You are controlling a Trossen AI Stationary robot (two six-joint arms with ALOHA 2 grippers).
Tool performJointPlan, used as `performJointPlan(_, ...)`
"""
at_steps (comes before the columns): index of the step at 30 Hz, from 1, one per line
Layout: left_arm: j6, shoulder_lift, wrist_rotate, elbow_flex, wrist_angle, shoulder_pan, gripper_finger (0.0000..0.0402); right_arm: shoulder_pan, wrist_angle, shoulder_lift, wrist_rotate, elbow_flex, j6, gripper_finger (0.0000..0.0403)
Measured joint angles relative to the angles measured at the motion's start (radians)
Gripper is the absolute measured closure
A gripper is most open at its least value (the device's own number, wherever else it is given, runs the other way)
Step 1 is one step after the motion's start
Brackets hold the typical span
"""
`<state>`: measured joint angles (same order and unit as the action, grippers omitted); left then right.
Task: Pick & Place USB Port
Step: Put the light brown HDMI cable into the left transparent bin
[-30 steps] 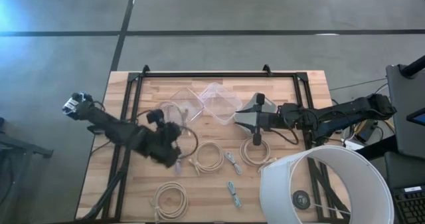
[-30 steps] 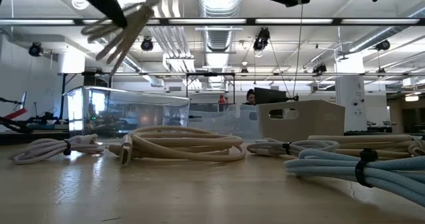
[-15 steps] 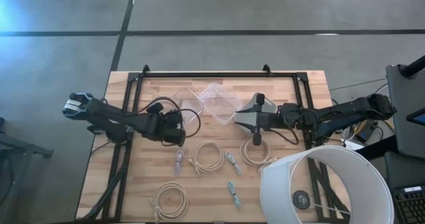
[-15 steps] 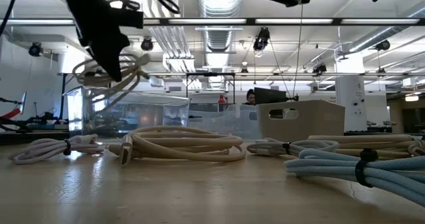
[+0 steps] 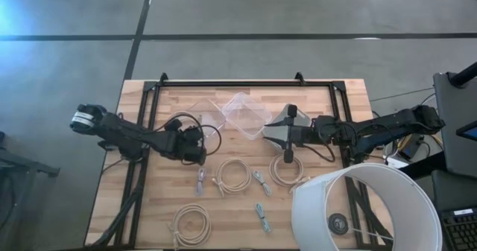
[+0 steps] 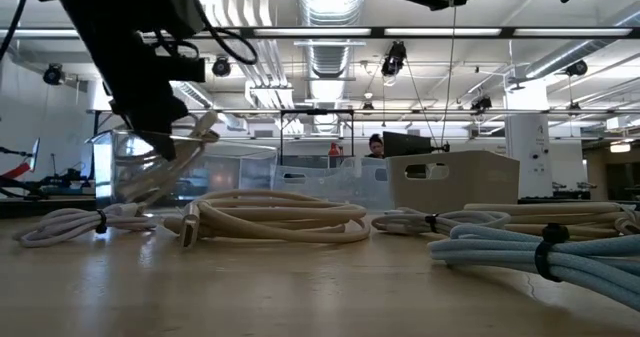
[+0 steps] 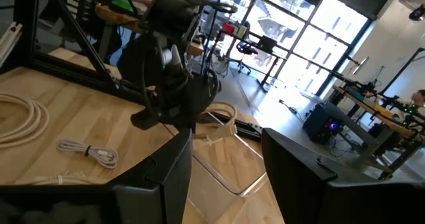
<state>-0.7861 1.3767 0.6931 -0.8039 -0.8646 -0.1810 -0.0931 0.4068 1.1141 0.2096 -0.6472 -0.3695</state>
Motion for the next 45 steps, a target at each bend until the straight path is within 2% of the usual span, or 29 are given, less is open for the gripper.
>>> performJointPlan(9,0.058,0.001,0.022,-0.012,0.016,0.027,0.0278,0.0,0.0,0.0,0.0,0.0,0.0,0.0225)
performJointPlan(17,0.154,0.001,0.048,-0.122,-0.038,0.029,0.0238,0.0,0.0,0.0,0.0,0.0,0.001,0.0225)
performJointPlan(24,0.176,0.001,0.048,-0.167,-0.071,0.029,0.0227,0.0,0.0,0.0,0.0,0.0,0.003,0.0225)
performJointPlan(32,0.191,0.017,0.075,-0.104,0.098,0.039,0.0236,0.0,0.0,0.0,0.0,0.0,0.002,0.0225)
performJointPlan(41,0.155,0.029,0.08,-0.023,0.135,0.139,0.0236,0.0,0.0,0.0,0.0,0.0,0.0,0.0225)
performJointPlan(45,0.159,0.024,0.027,-0.025,0.131,0.181,0.0237,0.0,0.0,0.0,0.0,0.0,-0.001,0.0225)
